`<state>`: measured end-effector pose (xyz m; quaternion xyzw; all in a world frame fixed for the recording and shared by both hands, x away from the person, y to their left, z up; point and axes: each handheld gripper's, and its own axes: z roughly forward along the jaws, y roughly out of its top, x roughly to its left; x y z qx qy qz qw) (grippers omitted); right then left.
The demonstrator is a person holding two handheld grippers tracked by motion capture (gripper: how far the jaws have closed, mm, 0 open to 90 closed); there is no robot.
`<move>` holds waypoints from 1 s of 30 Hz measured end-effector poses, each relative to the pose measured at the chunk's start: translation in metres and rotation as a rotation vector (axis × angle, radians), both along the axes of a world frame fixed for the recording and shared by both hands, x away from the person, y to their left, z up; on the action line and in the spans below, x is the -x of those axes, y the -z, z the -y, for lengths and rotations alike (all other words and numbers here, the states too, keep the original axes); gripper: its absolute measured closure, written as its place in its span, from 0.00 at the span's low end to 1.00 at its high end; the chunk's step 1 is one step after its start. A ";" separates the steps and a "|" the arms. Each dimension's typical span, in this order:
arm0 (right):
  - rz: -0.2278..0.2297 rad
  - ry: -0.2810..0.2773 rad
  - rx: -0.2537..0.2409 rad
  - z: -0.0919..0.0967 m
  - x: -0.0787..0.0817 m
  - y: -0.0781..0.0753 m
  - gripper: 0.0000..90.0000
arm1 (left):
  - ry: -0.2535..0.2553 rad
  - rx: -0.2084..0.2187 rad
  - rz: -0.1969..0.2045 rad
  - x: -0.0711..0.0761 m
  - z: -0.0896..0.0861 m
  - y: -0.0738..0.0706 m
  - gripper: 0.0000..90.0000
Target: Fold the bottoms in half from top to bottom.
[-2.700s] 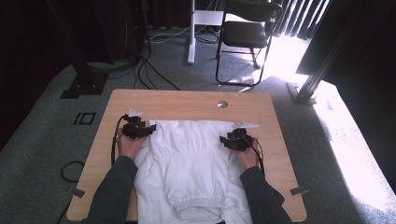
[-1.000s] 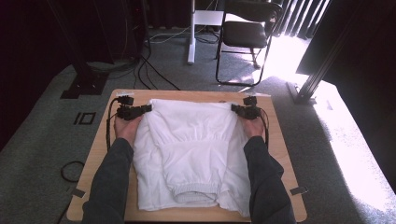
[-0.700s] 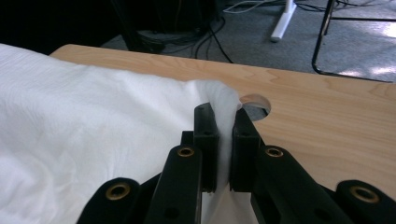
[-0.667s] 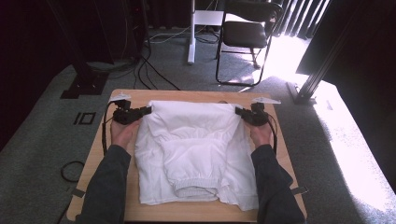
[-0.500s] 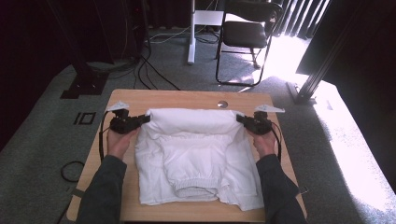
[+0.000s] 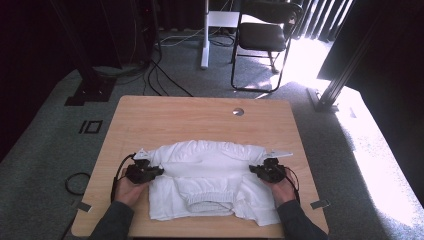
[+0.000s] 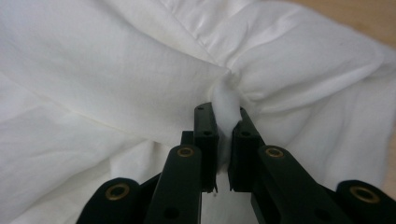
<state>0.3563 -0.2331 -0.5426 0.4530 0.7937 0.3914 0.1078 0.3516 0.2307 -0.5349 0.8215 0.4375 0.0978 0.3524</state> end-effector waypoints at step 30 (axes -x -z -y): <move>0.022 0.176 -0.029 -0.034 -0.109 -0.004 0.94 | -0.264 0.048 0.037 -0.110 -0.007 -0.025 0.94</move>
